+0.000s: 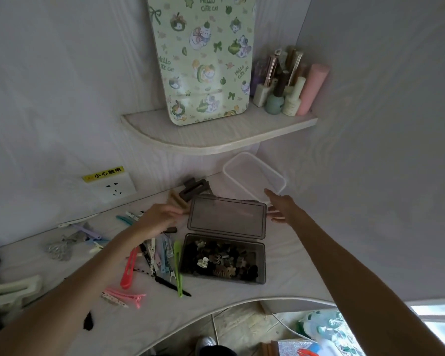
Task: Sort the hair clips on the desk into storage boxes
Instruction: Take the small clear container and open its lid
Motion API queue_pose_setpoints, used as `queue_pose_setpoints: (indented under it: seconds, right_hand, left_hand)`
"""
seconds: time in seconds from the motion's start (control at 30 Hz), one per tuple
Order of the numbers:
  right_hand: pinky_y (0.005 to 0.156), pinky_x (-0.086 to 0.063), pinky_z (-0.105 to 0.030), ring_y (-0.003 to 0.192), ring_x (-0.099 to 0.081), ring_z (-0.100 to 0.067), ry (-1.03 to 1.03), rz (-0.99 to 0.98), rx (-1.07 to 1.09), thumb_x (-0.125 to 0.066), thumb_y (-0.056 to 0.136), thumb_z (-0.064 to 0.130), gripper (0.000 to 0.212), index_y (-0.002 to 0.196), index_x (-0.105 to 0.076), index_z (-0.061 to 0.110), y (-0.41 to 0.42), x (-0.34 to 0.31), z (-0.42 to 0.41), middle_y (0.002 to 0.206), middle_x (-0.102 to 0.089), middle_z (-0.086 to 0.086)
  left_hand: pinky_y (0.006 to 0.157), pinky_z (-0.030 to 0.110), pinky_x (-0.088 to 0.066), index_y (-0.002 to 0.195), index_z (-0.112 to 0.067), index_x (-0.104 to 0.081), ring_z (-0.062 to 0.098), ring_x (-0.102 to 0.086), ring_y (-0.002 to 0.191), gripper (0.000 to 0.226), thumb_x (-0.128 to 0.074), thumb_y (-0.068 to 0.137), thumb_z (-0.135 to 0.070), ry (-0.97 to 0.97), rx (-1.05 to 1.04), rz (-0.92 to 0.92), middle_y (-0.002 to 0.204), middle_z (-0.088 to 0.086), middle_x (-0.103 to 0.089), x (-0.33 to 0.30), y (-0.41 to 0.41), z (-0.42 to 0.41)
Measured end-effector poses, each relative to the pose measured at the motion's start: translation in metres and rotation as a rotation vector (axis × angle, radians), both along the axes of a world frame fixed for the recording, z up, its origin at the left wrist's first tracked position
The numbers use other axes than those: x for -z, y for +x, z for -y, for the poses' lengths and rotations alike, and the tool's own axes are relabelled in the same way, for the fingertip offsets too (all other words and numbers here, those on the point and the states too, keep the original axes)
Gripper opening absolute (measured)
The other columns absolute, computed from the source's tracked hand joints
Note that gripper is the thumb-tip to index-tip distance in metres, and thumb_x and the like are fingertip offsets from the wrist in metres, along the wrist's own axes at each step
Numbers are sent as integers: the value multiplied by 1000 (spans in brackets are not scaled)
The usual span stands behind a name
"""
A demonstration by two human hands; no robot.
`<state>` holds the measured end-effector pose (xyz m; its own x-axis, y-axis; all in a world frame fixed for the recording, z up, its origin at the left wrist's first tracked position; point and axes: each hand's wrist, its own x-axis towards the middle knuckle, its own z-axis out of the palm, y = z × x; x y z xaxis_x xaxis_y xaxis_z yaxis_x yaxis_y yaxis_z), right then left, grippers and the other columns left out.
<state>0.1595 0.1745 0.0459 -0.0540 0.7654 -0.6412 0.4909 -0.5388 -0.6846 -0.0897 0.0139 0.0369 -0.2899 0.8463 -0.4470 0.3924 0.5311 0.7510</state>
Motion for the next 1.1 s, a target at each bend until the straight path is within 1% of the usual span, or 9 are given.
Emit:
queue_pose_setpoints:
  seconds: [0.17, 0.3, 0.47, 0.6, 0.7, 0.8, 0.9, 1.0, 1.1]
  right_hand:
    - [75, -49, -34, 70, -53, -19, -63, -98, 38, -54, 90, 39, 54, 125, -46, -1, -3, 4, -8, 86, -52, -9]
    - [88, -47, -37, 95, -49, -26, -59, -322, 163, -49, 94, 28, 37, 121, -42, 3, 4, -3, -9, 110, -41, -13]
    - [93, -48, -43, 73, -49, -18, 25, -368, 169, -50, 94, 23, 28, 116, -43, 7, 4, -34, -8, 96, -43, -8]
    - [68, -59, -37, 79, -57, -25, -23, -363, 106, -56, 90, 27, 17, 89, -50, 11, 9, -56, 1, 112, -44, -14]
    - [72, -56, -37, 84, -57, -26, -25, -348, 68, -56, 90, 27, 25, 107, -49, 11, 13, -61, 12, 98, -50, -8]
    - [61, -57, -30, 78, -57, -22, -17, -352, 48, -54, 91, 28, 22, 104, -50, 11, 14, -64, 22, 86, -51, -5]
    - [73, -54, -33, 75, -59, -20, -18, -380, 15, -53, 91, 29, 18, 100, -56, 13, 18, -65, 28, 81, -56, -4]
    - [74, -54, -29, 86, -62, -21, -16, -414, -58, -51, 92, 31, 31, 117, -52, 13, 23, -64, 30, 95, -62, -5]
    - [70, -54, -28, 91, -64, -20, -29, -417, -122, -52, 91, 32, 33, 119, -53, 14, 25, -62, 31, 105, -64, -6]
  left_hand:
    - [107, 32, -37, 141, -23, -34, 15, -46, 126, 74, -72, 78, -33, -96, 318, -135, 145, -1, -41, -1, -2, 39]
    - [109, 26, -32, 150, -23, -10, 16, -36, 136, 112, -78, 64, -48, -195, 441, -232, 154, -1, -27, 6, 14, 52]
    - [111, 31, -35, 150, -25, -6, 17, -34, 138, 122, -78, 57, -58, -138, 468, -430, 155, 0, -24, 14, 28, 51]
    - [93, 33, -47, 137, -27, -37, 19, -54, 118, 96, -76, 57, -61, -119, 447, -447, 132, -2, -55, 21, 36, 47]
    - [67, 24, -43, 89, -24, -60, 15, -64, 89, 40, -76, 66, -52, -143, 398, -327, 93, -3, -67, 27, 46, 35]
    - [63, 24, -46, 81, -16, -65, 12, -66, 78, 36, -78, 66, -46, -155, 304, -241, 84, 0, -71, 30, 66, 12]
    - [63, 26, -45, 65, -14, -62, 17, -66, 76, 33, -78, 68, -42, -123, 164, -136, 76, 3, -69, 35, 88, -11]
    - [84, 31, -53, 95, -7, -69, 23, -67, 96, 24, -75, 77, -22, -128, 106, 173, 104, 13, -71, 34, 97, -21]
    - [79, 21, -53, 128, -5, -51, 20, -58, 108, 42, -61, 87, -6, -129, 7, 400, 127, 10, -59, 24, 91, -10]
